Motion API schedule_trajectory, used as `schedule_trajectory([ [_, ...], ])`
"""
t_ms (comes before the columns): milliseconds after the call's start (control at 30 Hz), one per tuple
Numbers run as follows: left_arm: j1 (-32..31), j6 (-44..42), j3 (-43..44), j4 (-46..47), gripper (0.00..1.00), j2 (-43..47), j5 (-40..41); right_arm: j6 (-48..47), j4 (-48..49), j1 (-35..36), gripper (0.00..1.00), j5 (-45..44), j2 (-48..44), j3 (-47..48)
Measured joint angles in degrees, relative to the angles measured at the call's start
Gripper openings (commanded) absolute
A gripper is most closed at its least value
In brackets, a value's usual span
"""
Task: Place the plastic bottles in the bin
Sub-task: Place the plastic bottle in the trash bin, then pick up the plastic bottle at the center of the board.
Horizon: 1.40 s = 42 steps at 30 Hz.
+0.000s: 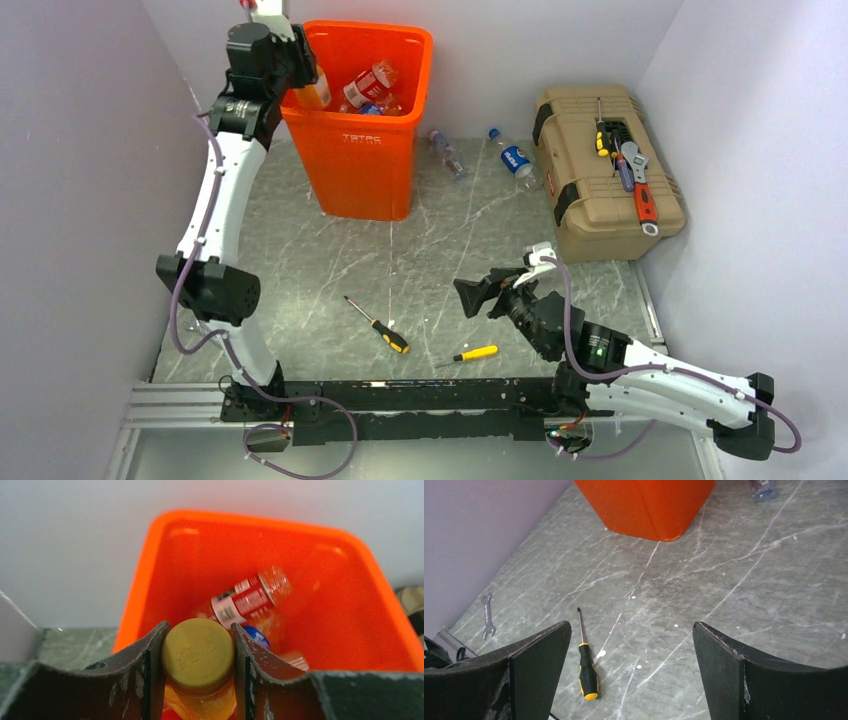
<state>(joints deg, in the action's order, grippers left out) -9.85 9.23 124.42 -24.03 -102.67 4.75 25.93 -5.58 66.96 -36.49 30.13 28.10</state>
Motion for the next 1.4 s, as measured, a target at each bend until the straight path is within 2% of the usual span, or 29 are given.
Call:
schedule_trajectory([
  [300,-0.96,2.64,-0.76,-6.38,0.01,-5.07,-5.60,-0.44,-0.46,0.00,0.96,-0.70,1.81,0.00],
  [433,-0.96,2.73,-1.44,-7.61,0.50,-4.94,-5.90,-0.74,-0.90,0.00,0.97,-0.81,2.14,0.02],
  [467,-0.96,2.71,-2.10,-7.21,0.58,-4.63,-5.88,-0.85,-0.98,0.00,0.97,-0.83,2.19,0.02],
  [533,-0.96,2.38,-4.37,-6.36,0.68,-3.61,-5.57,-0.96,-1.33,0.00,0.98,-1.01,2.32,0.20],
  [700,-0.31,2.10,-6.60,-7.34,0.84,-2.03,-4.92,-1.25,-2.16,0.00,0.98,-1.79,3.74,1.73],
  [800,-0.04,2.62,-6.49,-7.32,0.99,-0.87,-6.01,-1.49,-2.64,0.00,0.98,-2.45,4.85,3.10],
  [967,-0.61,3.04,-3.85,-7.10,0.99,3.28,-8.41,-2.38,-3.50,0.00,0.99,-3.76,6.40,4.92],
  [1100,-1.29,4.48,-3.48,-3.23,0.99,10.03,-10.27,-3.76,-4.02,0.00,0.99,-5.20,7.50,6.84],
  [1200,-1.90,5.99,-11.04,3.13,0.99,20.57,-12.55,-4.81,-4.74,0.00,0.98,-6.16,9.07,9.92],
  [1300,-2.21,6.03,-22.84,9.77,0.99,33.29,-16.46,-4.92,-5.73,0.00,0.98,-8.33,11.50,14.12],
  [1400,-2.25,3.30,-35.65,12.68,0.99,45.07,-22.56,-4.85,-6.05,-0.92,0.97,-10.49,14.51,17.00],
])
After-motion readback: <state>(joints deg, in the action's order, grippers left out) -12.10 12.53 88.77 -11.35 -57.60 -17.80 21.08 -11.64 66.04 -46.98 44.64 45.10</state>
